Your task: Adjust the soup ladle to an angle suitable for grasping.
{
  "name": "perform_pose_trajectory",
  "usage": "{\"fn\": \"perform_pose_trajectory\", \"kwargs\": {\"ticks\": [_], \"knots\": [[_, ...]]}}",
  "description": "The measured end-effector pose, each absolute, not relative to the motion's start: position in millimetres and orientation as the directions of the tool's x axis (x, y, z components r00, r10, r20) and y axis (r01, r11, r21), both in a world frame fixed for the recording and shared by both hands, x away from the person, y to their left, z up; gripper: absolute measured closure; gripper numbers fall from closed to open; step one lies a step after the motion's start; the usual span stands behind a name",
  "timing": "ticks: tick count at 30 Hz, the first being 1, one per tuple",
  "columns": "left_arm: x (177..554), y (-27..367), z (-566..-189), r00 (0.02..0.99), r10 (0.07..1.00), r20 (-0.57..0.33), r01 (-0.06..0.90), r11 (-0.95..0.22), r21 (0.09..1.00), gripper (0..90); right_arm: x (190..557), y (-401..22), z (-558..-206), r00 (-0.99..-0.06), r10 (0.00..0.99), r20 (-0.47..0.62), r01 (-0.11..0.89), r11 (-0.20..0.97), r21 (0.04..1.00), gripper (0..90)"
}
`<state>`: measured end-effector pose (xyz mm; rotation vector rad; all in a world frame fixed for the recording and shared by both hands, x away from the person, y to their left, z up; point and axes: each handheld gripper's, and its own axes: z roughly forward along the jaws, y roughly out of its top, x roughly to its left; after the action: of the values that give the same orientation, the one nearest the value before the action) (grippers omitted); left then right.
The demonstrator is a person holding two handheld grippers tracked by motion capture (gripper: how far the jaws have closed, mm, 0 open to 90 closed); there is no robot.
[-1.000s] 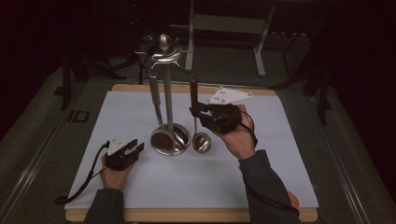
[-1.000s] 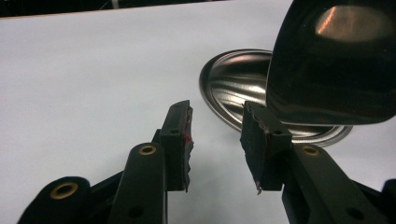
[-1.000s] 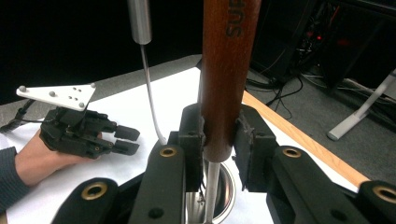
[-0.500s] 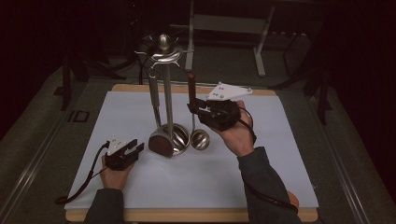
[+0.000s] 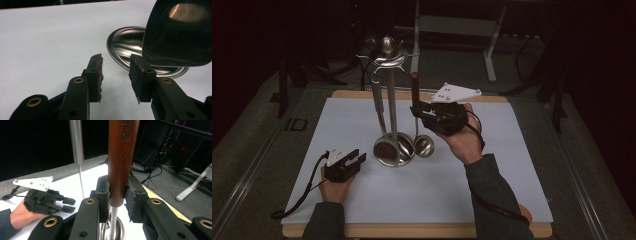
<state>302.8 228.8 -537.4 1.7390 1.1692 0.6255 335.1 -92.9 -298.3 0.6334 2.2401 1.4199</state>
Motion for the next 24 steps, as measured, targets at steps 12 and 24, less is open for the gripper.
{"fn": "perform_pose_trajectory", "kwargs": {"ticks": [12,24], "knots": [[303,229,-537,0.420,0.904,-0.079,0.438,-0.125,0.890,62.8,337,-88,-292,-0.815,0.571,-0.100,0.151,0.376,0.914,74.0],[303,229,-537,0.419,0.905,-0.079,0.437,-0.124,0.891,62.8,342,-82,-287,-0.823,0.558,-0.104,0.145,0.383,0.912,74.0]]}}
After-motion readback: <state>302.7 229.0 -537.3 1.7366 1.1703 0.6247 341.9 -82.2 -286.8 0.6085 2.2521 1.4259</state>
